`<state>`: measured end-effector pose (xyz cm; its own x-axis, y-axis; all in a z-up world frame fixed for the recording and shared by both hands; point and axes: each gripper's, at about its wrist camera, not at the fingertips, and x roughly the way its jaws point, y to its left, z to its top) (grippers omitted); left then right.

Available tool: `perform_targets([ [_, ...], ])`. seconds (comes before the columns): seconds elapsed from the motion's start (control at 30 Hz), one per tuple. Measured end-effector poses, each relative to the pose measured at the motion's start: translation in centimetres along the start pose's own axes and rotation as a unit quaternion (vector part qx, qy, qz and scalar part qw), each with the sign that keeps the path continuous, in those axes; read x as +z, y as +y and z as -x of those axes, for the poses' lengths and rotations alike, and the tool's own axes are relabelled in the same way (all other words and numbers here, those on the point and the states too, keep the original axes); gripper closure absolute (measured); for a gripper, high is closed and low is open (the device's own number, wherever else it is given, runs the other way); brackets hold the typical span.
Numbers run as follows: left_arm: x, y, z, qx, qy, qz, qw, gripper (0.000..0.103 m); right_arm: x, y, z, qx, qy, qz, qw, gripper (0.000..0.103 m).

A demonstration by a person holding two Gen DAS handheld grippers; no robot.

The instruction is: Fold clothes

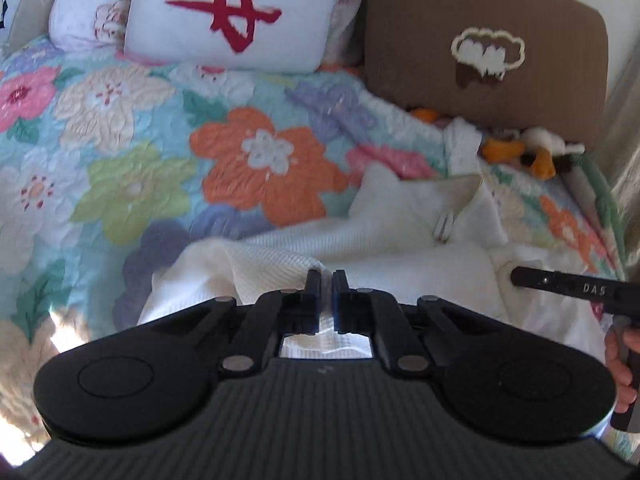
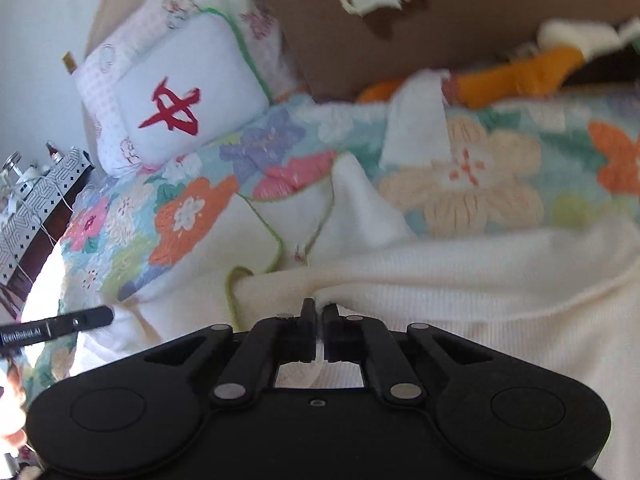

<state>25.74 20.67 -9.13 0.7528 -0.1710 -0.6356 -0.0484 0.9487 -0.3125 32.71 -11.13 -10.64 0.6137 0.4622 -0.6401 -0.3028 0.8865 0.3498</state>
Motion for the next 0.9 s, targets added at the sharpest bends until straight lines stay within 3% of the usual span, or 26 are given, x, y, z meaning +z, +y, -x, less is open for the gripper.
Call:
perform_targets([
  [0.17, 4.0, 2.4, -2.6, -0.007, -0.029, 0.054, 0.9981, 0.098, 4.4, 1.6, -0.1, 0.018, -0.038, 0.048, 0.998, 0.097],
  [0.3, 4.6, 4.5, -5.1, -0.001, -0.026, 0.104, 0.9943, 0.094, 5.3, 0.6, -1.9, 0.003, -0.047, 0.042, 0.998, 0.087],
  [0.37, 4.0, 4.6, -5.0, 0.016, -0.032, 0.085, 0.9957, 0.084, 5.0, -0.6, -2.4, -0.001, -0.044, 0.020, 0.999, 0.068],
  [0.43, 3.3, 4.7, -4.8, 0.034, -0.037, 0.066, 0.9965, 0.069, 4.5, -1.8, -2.1, -0.007, -0.046, 0.002, 0.999, 0.065],
  [0.5, 2.8, 4.8, -4.4, 0.046, -0.044, 0.051, 0.9967, 0.061, 4.2, -2.9, -1.5, -0.019, -0.045, -0.008, 0.999, 0.062],
  [0.63, 2.9, 4.1, -3.1, -0.012, -0.056, 0.054, 0.9969, 0.051, 4.6, -4.7, 0.2, -0.047, -0.035, -0.019, 0.998, 0.058],
  [0.73, 2.5, 2.4, -3.1, -0.038, -0.049, 0.020, 0.9979, 0.051, 5.0, -5.0, 1.7, -0.039, -0.019, -0.018, 0.999, 0.056],
  [0.8, 1.9, 1.1, -3.8, -0.054, -0.030, -0.006, 0.9981, 0.050, 4.7, -4.6, 1.7, -0.016, 0.016, -0.016, 1.000, 0.047],
  [0.9, 0.6, -0.5, -5.4, -0.093, 0.017, -0.026, 0.9951, 0.050, 3.2, -3.7, -0.2, -0.003, 0.106, -0.022, 0.994, 0.045],
])
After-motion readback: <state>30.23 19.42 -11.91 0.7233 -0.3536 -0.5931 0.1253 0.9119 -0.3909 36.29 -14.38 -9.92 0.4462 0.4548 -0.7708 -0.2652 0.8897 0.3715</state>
